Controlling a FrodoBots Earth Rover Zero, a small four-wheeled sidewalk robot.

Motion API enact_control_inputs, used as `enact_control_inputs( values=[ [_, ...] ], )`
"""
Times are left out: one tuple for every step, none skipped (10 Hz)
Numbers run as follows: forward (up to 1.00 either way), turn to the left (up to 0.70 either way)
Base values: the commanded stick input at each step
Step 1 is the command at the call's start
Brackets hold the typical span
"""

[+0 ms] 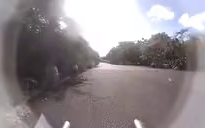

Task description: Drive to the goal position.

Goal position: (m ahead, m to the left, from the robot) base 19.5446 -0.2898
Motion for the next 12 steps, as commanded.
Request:
enact_control_inputs(
  values=[
    [0.70, -0.11],
    [0.70, -0.17],
    [0.70, -0.24],
    [0.70, -0.30],
    [0.70, -0.28],
    [0.70, -0.21],
    [0.70, 0.00],
    [0.70, 0.00],
    [0.70, 0.00],
    [0.70, -0.04],
    [0.70, -0.12],
    [0.70, -0.20]
  ],
)
